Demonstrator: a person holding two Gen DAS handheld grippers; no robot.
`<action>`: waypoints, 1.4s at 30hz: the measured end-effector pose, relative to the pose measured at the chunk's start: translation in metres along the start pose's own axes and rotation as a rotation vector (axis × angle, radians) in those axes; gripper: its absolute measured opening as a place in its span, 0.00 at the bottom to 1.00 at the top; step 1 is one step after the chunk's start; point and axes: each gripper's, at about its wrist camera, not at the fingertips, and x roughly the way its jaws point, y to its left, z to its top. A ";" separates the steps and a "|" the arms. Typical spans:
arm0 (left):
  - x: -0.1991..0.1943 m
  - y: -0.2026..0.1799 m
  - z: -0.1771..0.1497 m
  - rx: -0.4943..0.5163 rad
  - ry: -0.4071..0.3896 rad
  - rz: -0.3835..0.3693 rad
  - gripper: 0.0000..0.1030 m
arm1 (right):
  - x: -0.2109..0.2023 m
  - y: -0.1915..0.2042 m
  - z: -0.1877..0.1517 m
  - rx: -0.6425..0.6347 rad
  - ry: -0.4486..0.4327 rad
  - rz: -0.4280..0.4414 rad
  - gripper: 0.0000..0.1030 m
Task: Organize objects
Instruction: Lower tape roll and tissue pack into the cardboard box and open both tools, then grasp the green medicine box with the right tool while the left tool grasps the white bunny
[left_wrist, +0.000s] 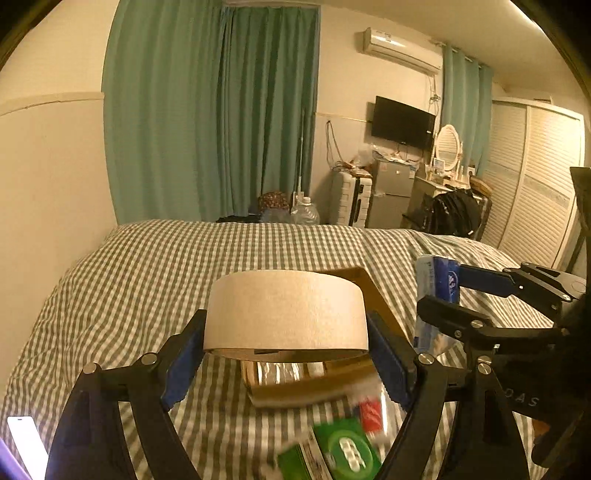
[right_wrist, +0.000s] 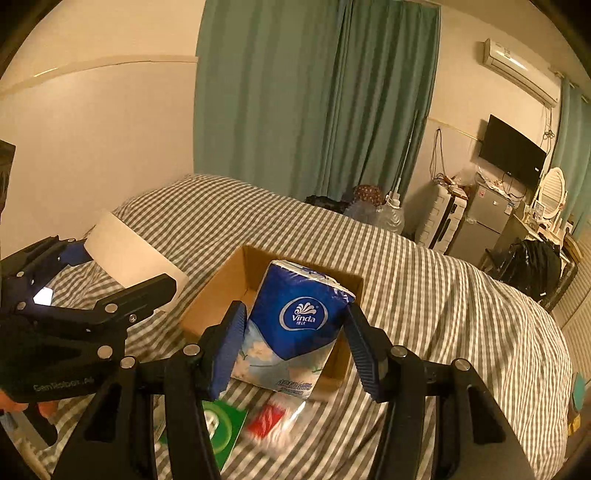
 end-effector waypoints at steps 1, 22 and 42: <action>0.010 0.003 0.005 0.001 0.002 0.005 0.82 | 0.008 -0.002 0.005 -0.002 0.002 -0.003 0.53; 0.165 -0.006 -0.020 0.078 0.193 0.042 0.84 | 0.134 -0.043 0.007 0.084 0.088 0.049 0.70; 0.005 0.000 -0.009 0.065 0.046 0.131 1.00 | -0.053 -0.032 0.012 0.079 -0.073 -0.043 0.84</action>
